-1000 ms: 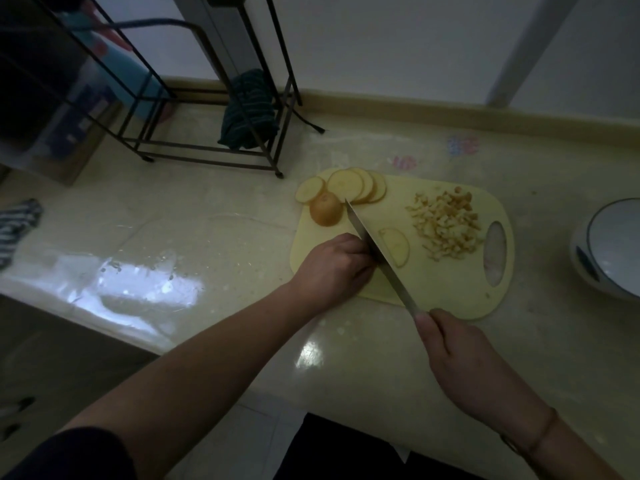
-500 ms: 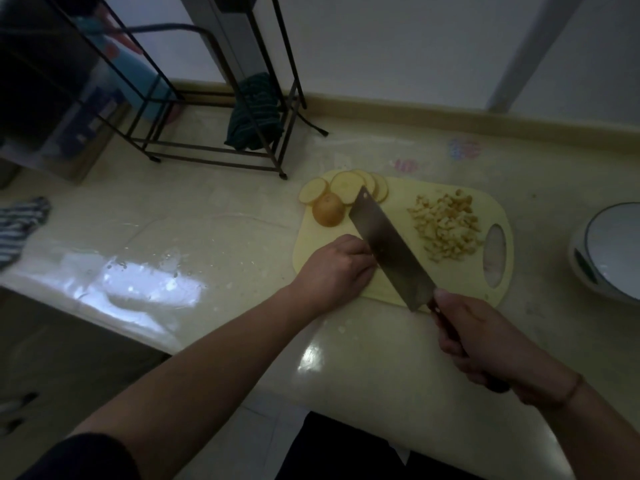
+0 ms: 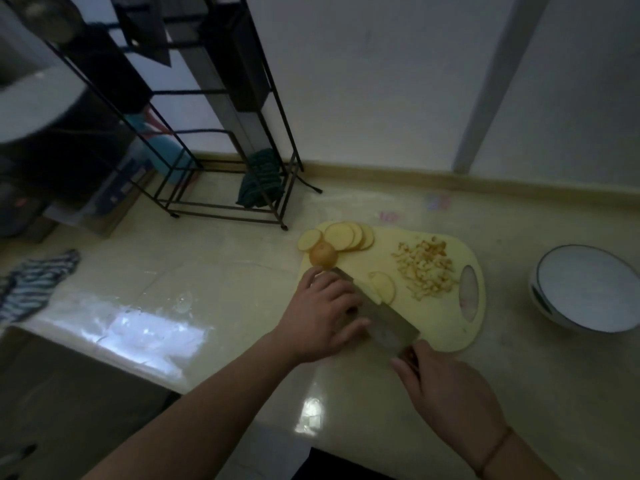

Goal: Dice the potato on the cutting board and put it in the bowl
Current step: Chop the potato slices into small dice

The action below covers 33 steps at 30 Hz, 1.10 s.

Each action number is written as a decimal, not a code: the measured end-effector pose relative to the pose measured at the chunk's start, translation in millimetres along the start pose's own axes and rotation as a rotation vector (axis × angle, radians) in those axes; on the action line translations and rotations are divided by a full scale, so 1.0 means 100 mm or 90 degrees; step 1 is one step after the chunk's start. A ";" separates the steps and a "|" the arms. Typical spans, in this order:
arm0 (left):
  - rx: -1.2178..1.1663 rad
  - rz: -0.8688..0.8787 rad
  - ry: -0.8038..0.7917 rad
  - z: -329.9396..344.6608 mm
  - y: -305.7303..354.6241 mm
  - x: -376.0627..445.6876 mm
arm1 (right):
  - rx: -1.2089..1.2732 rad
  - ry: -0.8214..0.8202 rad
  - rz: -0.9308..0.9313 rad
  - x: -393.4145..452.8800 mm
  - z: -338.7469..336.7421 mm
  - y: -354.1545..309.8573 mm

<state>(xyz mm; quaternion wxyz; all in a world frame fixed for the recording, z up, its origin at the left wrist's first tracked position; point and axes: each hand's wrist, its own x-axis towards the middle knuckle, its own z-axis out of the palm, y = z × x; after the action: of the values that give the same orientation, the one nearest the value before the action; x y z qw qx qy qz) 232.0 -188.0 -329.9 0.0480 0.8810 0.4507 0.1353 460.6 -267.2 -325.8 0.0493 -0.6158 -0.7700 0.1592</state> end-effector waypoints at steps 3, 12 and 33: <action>0.013 -0.031 -0.101 -0.02 0.01 0.09 | -0.047 0.060 -0.017 0.01 0.01 0.01; 0.068 -0.067 -0.237 -0.09 0.08 0.26 | -0.019 0.096 -0.019 -0.03 0.07 -0.07; 0.166 0.424 -0.287 0.25 -0.43 1.02 | 0.533 0.074 0.374 -0.62 -0.50 0.30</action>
<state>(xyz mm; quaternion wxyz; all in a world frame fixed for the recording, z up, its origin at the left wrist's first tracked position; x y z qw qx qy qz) 262.6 -79.0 -343.1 -0.0129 0.9848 0.1332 -0.1110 516.9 -312.2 -280.7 0.2876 -0.7416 -0.4308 0.4264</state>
